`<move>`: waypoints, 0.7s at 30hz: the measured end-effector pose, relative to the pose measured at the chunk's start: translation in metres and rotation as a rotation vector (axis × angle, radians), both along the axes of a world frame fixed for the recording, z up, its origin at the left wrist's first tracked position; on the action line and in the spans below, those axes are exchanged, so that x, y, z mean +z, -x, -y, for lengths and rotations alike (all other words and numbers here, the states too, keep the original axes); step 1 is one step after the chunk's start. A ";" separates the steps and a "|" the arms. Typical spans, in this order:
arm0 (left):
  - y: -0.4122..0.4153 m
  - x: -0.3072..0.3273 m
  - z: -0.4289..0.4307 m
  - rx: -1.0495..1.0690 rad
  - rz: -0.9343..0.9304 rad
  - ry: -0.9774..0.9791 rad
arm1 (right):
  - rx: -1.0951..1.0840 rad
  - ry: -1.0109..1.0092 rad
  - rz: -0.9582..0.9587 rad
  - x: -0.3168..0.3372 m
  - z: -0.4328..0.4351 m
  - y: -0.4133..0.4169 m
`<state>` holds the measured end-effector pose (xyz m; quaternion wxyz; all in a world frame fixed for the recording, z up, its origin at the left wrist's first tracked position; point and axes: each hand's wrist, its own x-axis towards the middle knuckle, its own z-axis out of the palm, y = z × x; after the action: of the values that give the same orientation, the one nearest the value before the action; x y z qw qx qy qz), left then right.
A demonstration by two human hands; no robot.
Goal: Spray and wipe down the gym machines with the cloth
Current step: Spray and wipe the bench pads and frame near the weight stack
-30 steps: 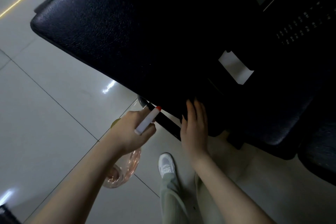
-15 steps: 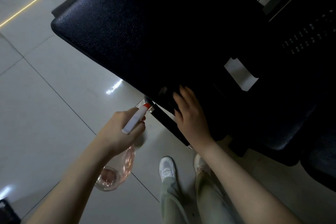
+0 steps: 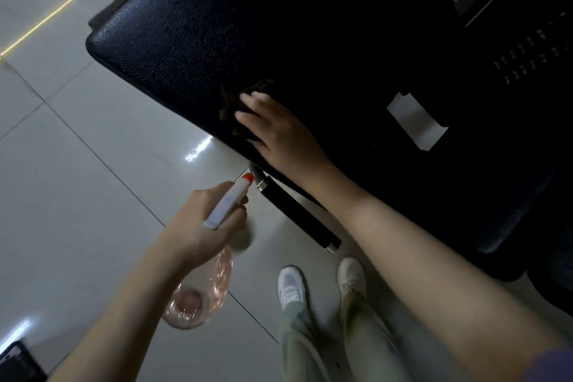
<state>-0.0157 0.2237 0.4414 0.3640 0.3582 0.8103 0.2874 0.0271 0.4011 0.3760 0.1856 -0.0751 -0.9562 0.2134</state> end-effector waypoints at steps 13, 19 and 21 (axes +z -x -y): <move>0.011 0.012 -0.025 -0.071 0.009 -0.105 | -0.638 0.225 -0.008 -0.008 -0.036 -0.018; 0.023 0.026 -0.043 -0.140 0.032 -0.121 | -0.264 -0.020 0.026 -0.027 -0.025 -0.083; 0.029 0.034 -0.052 -0.170 0.035 -0.117 | -0.310 0.022 0.015 -0.029 -0.027 -0.082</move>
<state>-0.0447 0.2757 0.4750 0.3796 0.4412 0.7523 0.3087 0.1089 0.4285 0.3471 0.2084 -0.2253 -0.9322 0.1921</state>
